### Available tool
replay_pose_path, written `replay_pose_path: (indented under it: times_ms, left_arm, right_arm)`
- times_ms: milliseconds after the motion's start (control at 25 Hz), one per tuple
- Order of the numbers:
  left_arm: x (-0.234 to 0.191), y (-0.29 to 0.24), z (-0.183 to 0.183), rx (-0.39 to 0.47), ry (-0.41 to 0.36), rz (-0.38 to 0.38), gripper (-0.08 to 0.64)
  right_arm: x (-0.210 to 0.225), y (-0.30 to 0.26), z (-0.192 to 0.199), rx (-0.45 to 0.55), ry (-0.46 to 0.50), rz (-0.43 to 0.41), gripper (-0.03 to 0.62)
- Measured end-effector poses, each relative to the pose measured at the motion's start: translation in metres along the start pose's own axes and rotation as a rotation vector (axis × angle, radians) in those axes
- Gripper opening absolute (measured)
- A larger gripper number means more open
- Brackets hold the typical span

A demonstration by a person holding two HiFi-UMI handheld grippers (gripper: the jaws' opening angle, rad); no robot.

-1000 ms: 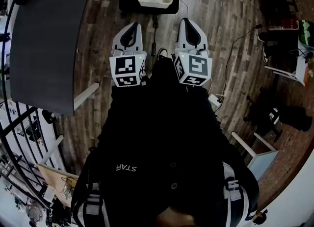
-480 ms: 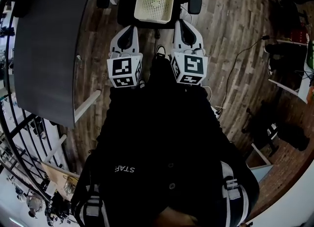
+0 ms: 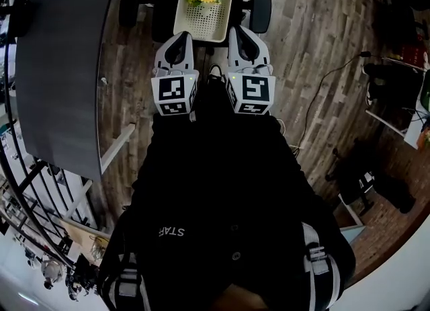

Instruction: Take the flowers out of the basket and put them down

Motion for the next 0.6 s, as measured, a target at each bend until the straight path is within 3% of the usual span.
replay_pose_path:
  times_ms: [320,600]
  left_arm:
    - [-0.025,-0.056,0.026,-0.092,0.012,0.000,0.003]
    - [-0.060,-0.106,0.098,-0.227,0.025,-0.017,0.003]
  right_arm:
    - [0.004,-0.049,0.026,-0.070,-0.030,0.011,0.012]
    - [-0.002,-0.098,0.099,-0.180,-0.066,0.026,0.012]
Point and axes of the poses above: the fingertips, and each gripper's own axes: y backward along the fingers, x to its right, z out of its underside, the point moved 2 cm from there along y, backward along the fingers, and after that the axes turned 2 degrees about y, right-handed, at the moved point
